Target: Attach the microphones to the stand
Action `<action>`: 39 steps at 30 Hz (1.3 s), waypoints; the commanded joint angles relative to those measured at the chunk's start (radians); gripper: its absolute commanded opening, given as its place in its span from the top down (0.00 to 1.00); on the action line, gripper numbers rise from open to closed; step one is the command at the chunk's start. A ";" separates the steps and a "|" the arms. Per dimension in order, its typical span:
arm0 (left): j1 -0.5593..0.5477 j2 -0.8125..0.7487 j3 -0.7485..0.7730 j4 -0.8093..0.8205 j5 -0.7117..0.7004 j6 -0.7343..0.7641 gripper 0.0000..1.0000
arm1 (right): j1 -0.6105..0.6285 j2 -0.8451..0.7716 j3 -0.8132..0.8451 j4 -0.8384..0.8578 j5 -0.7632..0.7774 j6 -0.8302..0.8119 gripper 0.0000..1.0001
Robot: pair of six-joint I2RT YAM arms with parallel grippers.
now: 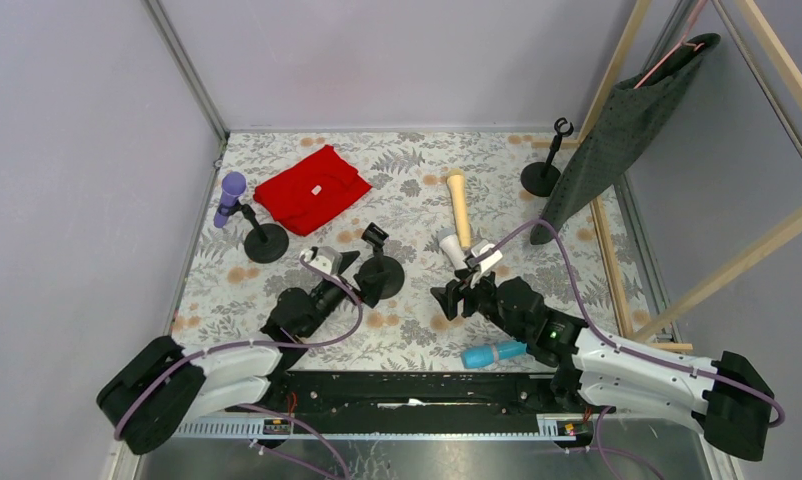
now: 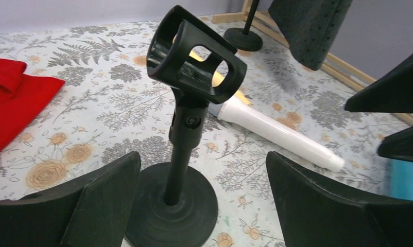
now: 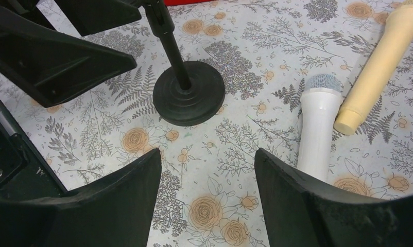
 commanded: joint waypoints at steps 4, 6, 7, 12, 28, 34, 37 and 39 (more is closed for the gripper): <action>-0.002 0.176 0.029 0.322 -0.005 0.095 0.15 | 0.003 -0.082 -0.023 -0.029 0.054 0.035 0.27; -0.004 0.229 0.035 0.376 0.005 0.091 0.17 | 0.003 -0.103 -0.029 -0.038 0.063 0.034 0.27; -0.004 0.258 0.038 0.416 0.009 0.090 0.18 | 0.003 -0.110 -0.030 -0.043 0.066 0.034 0.27; -0.003 0.359 0.068 0.510 0.045 0.083 0.20 | 0.003 -0.124 -0.026 -0.065 0.076 0.032 0.27; -0.002 0.504 0.158 0.544 0.026 0.137 0.44 | 0.003 -0.060 0.092 -0.273 0.242 0.176 0.27; 0.009 0.547 0.185 0.557 0.026 0.147 0.43 | 0.003 0.032 0.214 -0.502 0.288 0.275 0.27; 0.024 0.568 0.195 0.565 0.026 0.147 0.46 | -0.005 0.072 0.251 -0.557 0.281 0.298 0.27; 0.040 0.577 0.203 0.565 0.040 0.145 0.51 | -0.034 0.110 0.279 -0.588 0.241 0.304 0.27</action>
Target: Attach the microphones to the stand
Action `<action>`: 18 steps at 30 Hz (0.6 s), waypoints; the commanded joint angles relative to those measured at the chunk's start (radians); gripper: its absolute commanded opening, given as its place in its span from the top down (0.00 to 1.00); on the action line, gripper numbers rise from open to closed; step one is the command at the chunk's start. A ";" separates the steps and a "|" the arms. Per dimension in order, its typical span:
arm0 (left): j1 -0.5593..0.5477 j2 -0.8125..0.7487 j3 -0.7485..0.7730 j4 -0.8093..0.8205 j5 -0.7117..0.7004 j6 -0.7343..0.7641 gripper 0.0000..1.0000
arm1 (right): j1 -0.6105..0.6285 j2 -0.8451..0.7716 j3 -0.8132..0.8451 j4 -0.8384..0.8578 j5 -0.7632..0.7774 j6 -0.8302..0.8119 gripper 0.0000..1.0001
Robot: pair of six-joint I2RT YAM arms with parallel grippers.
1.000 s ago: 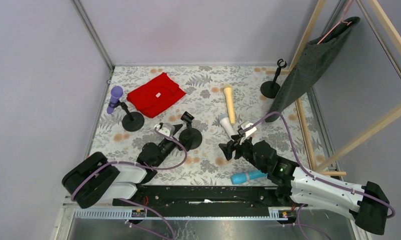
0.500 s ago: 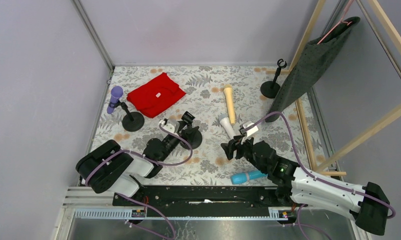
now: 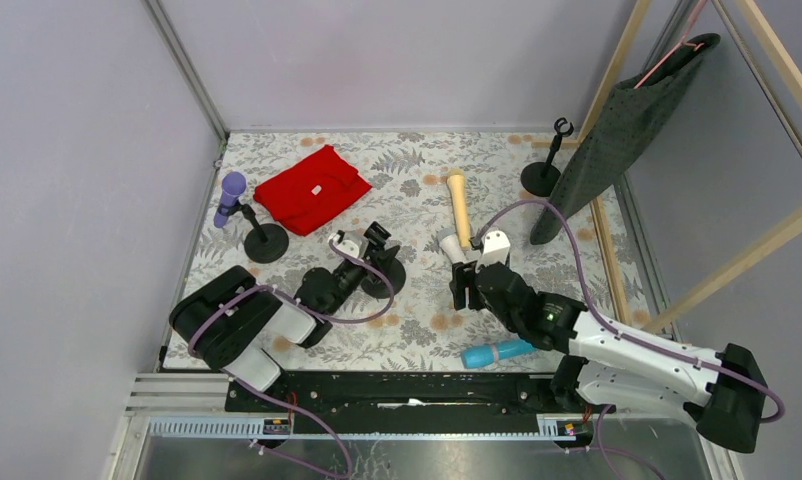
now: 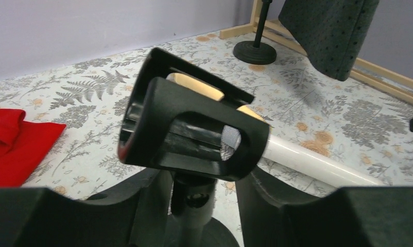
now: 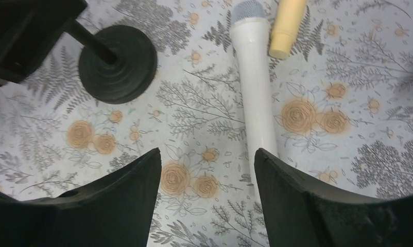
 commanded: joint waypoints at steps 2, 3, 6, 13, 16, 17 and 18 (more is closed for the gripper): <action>0.044 0.030 0.046 0.114 0.045 -0.006 0.55 | -0.086 0.101 0.099 -0.147 -0.067 0.063 0.27; 0.052 0.033 0.051 0.114 0.058 -0.011 0.55 | -0.124 0.126 0.110 -0.153 -0.130 0.063 0.27; 0.069 0.037 0.058 0.114 0.093 -0.018 0.50 | -0.203 0.202 0.149 -0.156 -0.212 0.030 0.26; 0.082 0.036 0.054 0.114 0.129 -0.013 0.44 | -0.308 0.445 0.311 -0.161 -0.380 -0.111 0.28; 0.086 0.039 0.052 0.114 0.141 -0.004 0.42 | -0.335 0.544 0.391 -0.180 -0.403 -0.154 0.33; 0.089 0.040 0.052 0.114 0.142 -0.003 0.41 | -0.342 0.572 0.408 -0.181 -0.399 -0.163 0.34; 0.091 0.041 0.052 0.114 0.144 -0.003 0.40 | -0.351 0.596 0.422 -0.179 -0.400 -0.171 0.36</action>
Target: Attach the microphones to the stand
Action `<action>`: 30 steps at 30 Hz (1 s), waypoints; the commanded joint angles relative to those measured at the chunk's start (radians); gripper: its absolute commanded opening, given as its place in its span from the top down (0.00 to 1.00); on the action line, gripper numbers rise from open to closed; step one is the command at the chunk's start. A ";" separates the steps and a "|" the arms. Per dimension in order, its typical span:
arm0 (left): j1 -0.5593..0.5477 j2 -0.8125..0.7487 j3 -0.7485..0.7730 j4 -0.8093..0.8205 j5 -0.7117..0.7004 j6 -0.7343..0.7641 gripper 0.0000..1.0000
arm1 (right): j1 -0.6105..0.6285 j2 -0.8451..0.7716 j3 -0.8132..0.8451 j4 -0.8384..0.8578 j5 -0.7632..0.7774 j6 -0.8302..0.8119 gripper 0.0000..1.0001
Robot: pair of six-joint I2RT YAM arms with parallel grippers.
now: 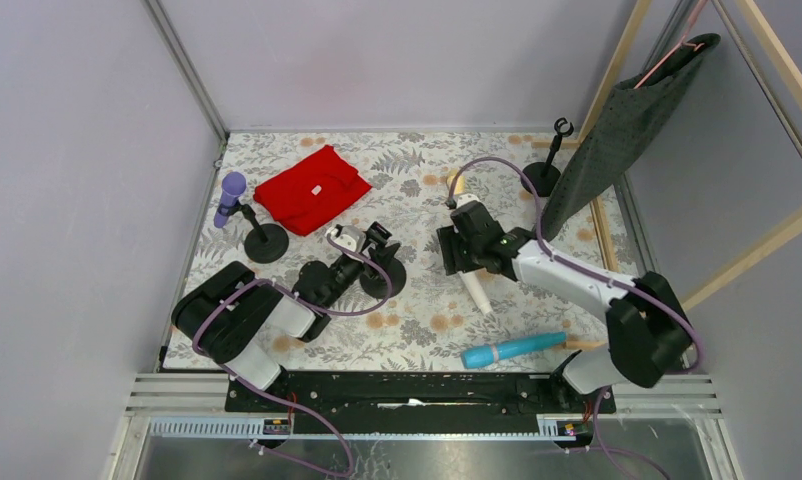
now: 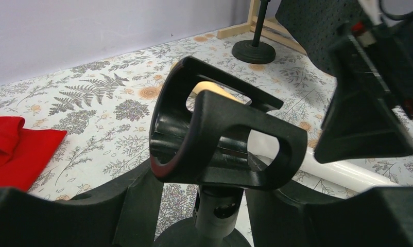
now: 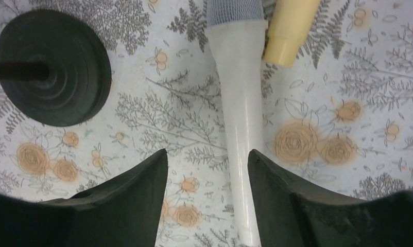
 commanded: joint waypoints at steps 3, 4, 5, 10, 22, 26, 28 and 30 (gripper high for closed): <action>0.015 0.004 0.022 0.113 0.037 0.001 0.38 | -0.053 0.145 0.133 -0.016 -0.068 -0.113 0.38; 0.016 0.004 0.021 0.113 0.039 0.000 0.37 | -0.057 0.168 0.150 -0.016 -0.071 -0.127 0.39; 0.018 0.006 0.021 0.114 0.041 -0.001 0.37 | -0.061 0.189 0.168 -0.021 -0.073 -0.143 0.39; 0.021 0.010 0.023 0.119 0.055 -0.009 0.31 | -0.073 0.271 0.230 -0.042 -0.071 -0.203 0.44; 0.039 0.006 0.023 0.125 0.074 -0.025 0.23 | -0.076 0.398 0.290 -0.050 -0.028 -0.252 0.46; 0.041 0.011 0.024 0.127 0.078 -0.030 0.23 | -0.077 0.424 0.308 -0.052 -0.014 -0.262 0.46; 0.042 0.014 0.024 0.128 0.082 -0.032 0.23 | -0.077 0.433 0.312 -0.048 -0.015 -0.262 0.47; 0.042 0.016 0.024 0.130 0.086 -0.033 0.23 | -0.078 0.443 0.319 -0.044 -0.024 -0.266 0.48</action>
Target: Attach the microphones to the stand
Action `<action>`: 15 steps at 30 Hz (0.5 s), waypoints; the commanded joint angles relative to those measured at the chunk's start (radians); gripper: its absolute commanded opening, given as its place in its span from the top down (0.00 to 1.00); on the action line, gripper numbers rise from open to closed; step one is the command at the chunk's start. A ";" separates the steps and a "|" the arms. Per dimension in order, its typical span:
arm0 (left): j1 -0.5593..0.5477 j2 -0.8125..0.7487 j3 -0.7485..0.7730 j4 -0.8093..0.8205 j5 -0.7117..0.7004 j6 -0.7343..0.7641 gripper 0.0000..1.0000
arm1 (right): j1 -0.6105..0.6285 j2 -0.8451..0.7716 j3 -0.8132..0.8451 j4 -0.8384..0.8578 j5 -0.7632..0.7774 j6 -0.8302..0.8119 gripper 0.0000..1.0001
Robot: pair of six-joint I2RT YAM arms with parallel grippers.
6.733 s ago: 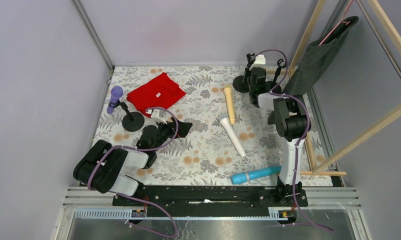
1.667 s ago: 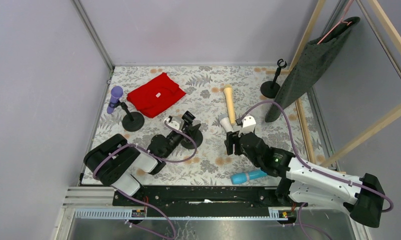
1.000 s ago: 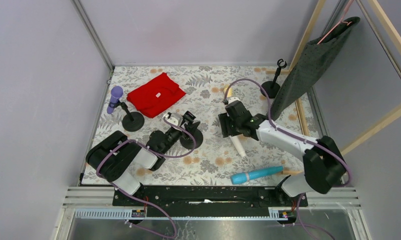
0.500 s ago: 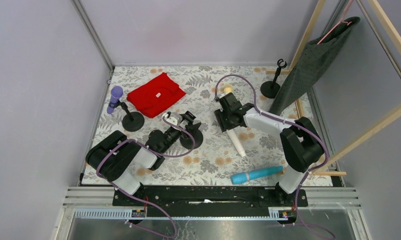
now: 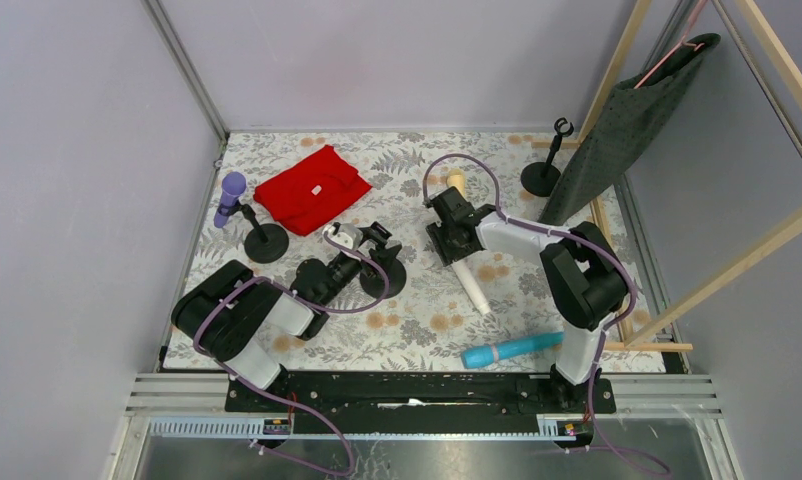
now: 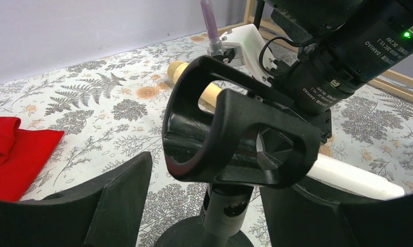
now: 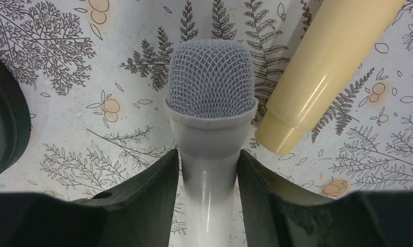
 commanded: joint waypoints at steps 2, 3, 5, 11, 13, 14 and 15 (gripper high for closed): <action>0.006 0.011 0.020 0.124 0.031 -0.013 0.23 | -0.007 0.031 0.061 0.000 0.010 -0.025 0.50; 0.006 0.011 0.018 0.124 0.031 -0.013 0.23 | -0.007 0.038 0.064 -0.001 0.010 -0.025 0.50; 0.009 0.007 0.014 0.125 0.032 -0.009 0.20 | -0.006 0.051 0.067 -0.002 0.009 -0.025 0.49; 0.008 -0.008 0.004 0.128 0.043 0.010 0.13 | -0.006 0.070 0.033 0.022 0.008 -0.019 0.51; 0.010 -0.011 0.008 0.128 0.042 0.012 0.13 | -0.005 0.066 0.020 0.029 0.010 -0.014 0.59; 0.010 -0.008 0.011 0.128 0.043 0.011 0.13 | -0.006 0.060 0.015 0.033 0.010 -0.010 0.63; 0.010 -0.008 0.014 0.128 0.043 0.009 0.12 | -0.006 0.050 0.009 0.038 0.009 -0.007 0.68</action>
